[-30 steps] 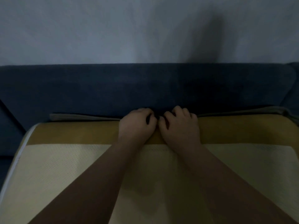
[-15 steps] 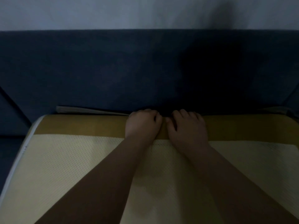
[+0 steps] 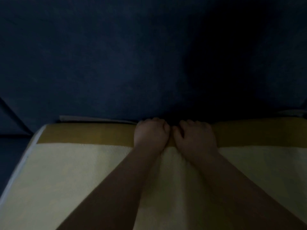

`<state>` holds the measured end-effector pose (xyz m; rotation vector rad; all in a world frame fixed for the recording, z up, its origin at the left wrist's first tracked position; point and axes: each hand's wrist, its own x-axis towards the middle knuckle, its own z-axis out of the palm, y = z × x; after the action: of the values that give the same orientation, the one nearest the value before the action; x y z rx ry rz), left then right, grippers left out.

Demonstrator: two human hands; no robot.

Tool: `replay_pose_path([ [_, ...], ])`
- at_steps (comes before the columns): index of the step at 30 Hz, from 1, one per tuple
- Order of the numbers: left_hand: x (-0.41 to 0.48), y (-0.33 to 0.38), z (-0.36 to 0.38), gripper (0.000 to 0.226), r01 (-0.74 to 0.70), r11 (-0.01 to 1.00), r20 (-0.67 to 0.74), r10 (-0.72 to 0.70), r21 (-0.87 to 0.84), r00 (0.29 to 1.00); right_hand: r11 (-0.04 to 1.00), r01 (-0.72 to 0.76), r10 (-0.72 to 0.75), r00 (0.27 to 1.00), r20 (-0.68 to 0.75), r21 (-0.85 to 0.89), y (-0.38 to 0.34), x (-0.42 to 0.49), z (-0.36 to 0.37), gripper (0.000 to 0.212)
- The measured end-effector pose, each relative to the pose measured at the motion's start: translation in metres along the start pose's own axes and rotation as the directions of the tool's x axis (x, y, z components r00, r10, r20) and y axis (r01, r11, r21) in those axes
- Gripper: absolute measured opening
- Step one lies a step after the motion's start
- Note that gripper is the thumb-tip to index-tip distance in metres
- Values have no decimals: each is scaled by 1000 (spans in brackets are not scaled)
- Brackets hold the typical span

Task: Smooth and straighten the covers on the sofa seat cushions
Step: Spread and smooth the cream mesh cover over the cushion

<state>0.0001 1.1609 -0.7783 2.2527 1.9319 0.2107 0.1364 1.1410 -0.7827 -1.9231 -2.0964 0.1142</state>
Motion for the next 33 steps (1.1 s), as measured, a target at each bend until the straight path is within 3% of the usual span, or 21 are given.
replay_pose_path([
  [2,-12,-2,26,35,35,998,26,-34,-42,999,1000,1,2,995,104,-23,2,-12,23,53],
  [7,-25,-8,46,27,64,985,-65,-76,-163,995,996,0,11,991,130,-89,10,-22,47,64],
  [14,-64,-16,33,50,-89,983,-128,69,-162,989,996,-29,35,997,71,-82,-7,-60,35,59],
  [20,-75,-22,34,63,-48,999,78,49,-20,996,987,-33,66,974,217,-155,-16,-64,36,66],
  [25,-50,-21,16,49,0,999,345,17,-48,938,977,-2,98,895,436,-214,-13,-51,22,56],
  [30,-73,-30,-3,54,-38,998,322,52,-49,945,975,21,107,826,554,-220,-23,-44,-10,56],
  [33,-86,-50,-19,54,40,997,239,-22,-67,971,965,118,15,869,494,-236,-54,-44,-19,57],
])
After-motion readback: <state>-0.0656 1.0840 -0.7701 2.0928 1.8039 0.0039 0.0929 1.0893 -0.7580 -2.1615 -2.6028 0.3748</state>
